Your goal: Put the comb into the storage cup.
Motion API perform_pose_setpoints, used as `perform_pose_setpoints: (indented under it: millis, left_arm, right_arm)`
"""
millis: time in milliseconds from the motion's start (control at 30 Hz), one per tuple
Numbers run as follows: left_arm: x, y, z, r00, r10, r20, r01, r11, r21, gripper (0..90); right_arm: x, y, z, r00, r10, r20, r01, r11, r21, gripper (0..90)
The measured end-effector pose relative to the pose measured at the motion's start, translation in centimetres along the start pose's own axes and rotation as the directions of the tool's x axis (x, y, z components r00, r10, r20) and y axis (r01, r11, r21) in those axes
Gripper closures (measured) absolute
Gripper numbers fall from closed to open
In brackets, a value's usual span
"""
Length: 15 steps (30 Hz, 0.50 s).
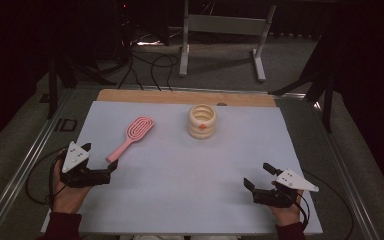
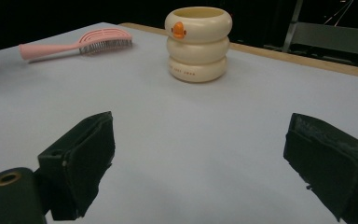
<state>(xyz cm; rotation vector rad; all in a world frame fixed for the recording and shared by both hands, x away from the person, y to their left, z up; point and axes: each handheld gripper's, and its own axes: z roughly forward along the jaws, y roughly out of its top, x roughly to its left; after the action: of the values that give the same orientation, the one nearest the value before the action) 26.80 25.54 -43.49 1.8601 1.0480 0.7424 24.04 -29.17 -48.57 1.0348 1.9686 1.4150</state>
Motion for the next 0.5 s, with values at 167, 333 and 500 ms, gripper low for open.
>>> perform_pose_setpoints:
  millis: [167,333,500]
  left_arm:
    - [0.1,0.8,1.1,0.9997,0.021,0.008,-0.021,0.9994,0.028,0.1]
    - [0.5,1.4,2.2,0.9992,0.038,0.012,-0.039,0.9973,0.062,0.1]
    - [0.9,2.0,3.2,0.999,0.042,0.016,-0.043,0.9956,0.083,0.1]
  right_arm:
    - [0.0,0.0,0.0,1.0,0.001,0.001,-0.001,1.0,0.0,8.8]
    - [0.0,0.0,0.0,1.0,0.001,0.0,-0.001,1.0,0.001,8.8]
    - [-0.1,0.0,0.0,1.0,0.001,-0.001,-0.001,1.0,0.003,8.8]
